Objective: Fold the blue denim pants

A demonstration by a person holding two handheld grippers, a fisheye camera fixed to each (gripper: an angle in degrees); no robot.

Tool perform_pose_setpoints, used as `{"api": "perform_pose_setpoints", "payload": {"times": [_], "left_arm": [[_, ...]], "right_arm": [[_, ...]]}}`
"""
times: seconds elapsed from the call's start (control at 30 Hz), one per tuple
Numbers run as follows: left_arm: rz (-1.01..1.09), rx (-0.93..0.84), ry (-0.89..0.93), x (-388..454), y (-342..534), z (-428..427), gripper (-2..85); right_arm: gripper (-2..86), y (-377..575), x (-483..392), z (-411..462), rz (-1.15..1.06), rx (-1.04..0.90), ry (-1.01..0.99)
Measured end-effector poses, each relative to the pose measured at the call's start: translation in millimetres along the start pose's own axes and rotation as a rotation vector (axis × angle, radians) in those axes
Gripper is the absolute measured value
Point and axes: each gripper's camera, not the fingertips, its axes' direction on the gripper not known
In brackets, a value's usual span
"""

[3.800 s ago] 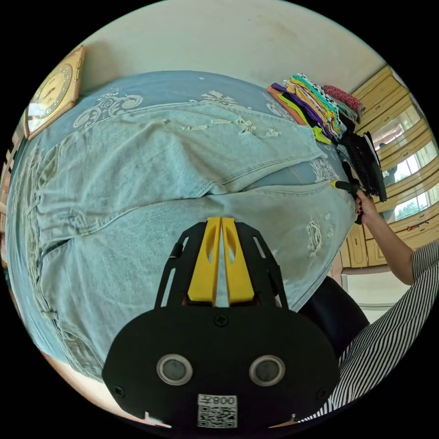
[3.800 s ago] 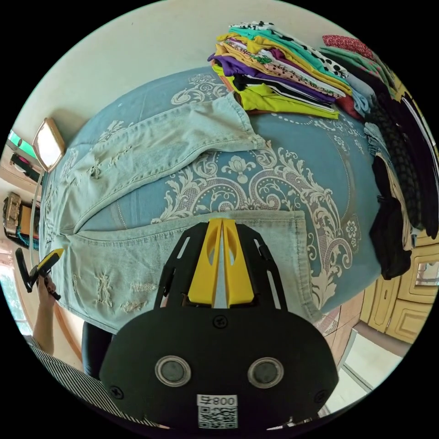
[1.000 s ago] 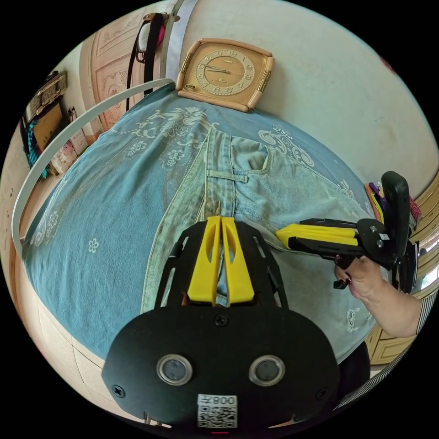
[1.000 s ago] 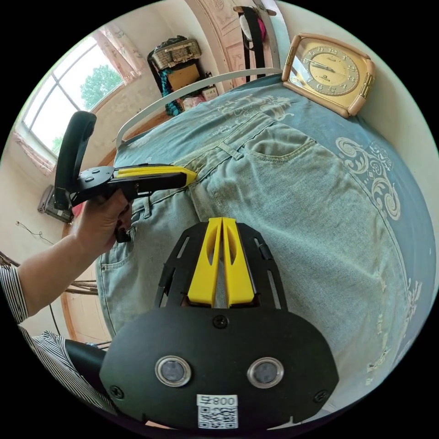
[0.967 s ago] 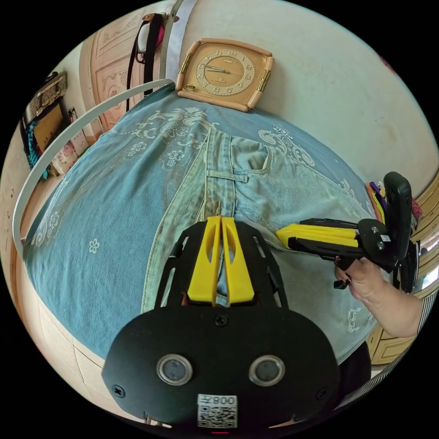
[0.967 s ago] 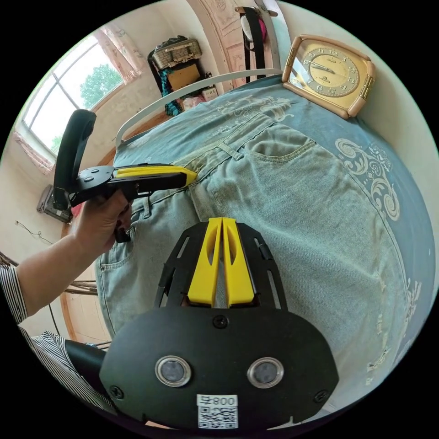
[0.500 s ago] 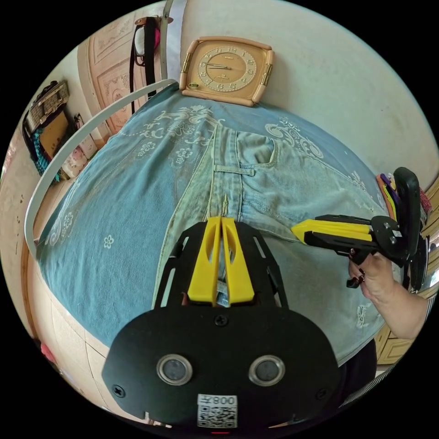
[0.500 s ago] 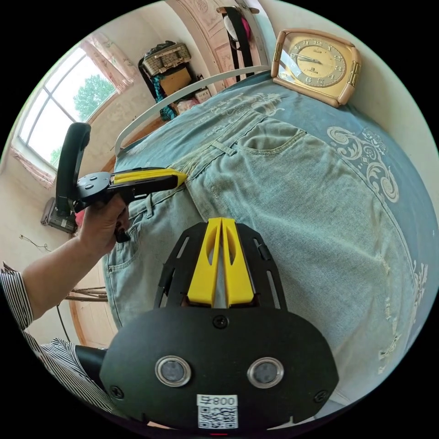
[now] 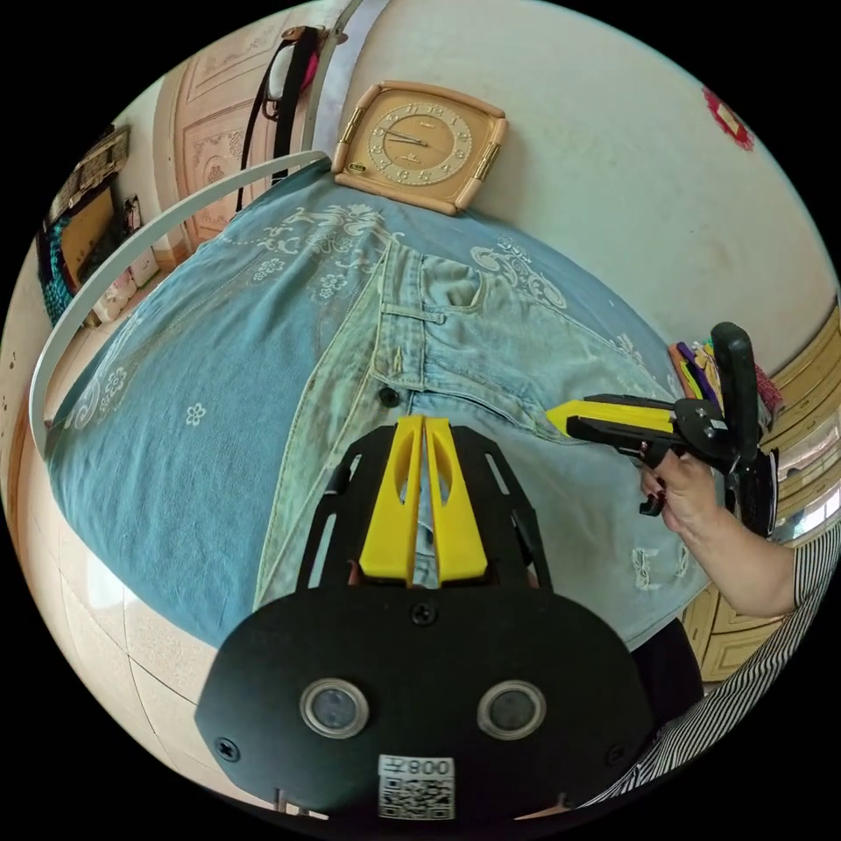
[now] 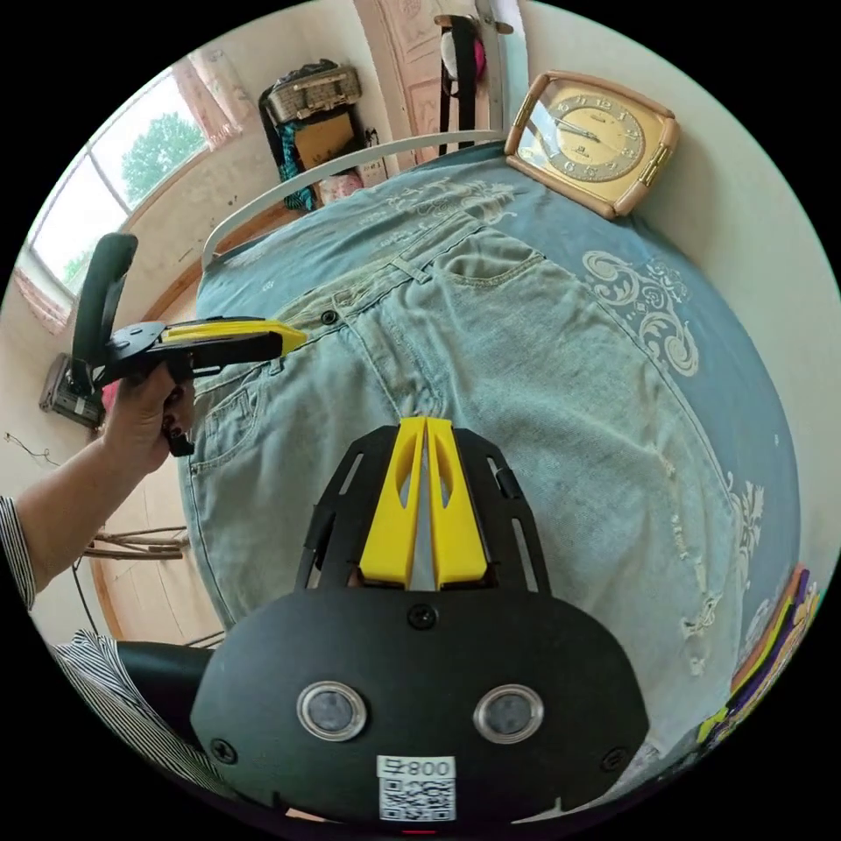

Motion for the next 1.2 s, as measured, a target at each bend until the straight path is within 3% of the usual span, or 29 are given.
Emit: {"api": "perform_pose_setpoints", "payload": {"times": [0.3, 0.4, 0.63, 1.0, 1.2], "left_arm": [[-0.03, -0.106, 0.16, 15, 16, 3, 0.1], [-0.022, -0.114, 0.173, 26, 15, -1, 0.1], [0.007, -0.098, 0.203, 46, -11, -1, 0.3], [0.191, -0.065, 0.144, 73, -179, 36, 3.0], [0.293, -0.143, 0.067, 110, -262, 76, 4.6]], "right_arm": [[-0.4, 48, -95, -49, -0.27, -0.034, 0.67], [-0.5, 61, -109, -66, -0.315, -0.021, 0.77], [-0.5, 66, -82, -103, -0.218, 0.003, 0.672], [2.2, 18, 159, -138, 0.127, 0.033, 0.166], [6.2, 7, 231, -127, 0.162, 0.019, 0.067]]}}
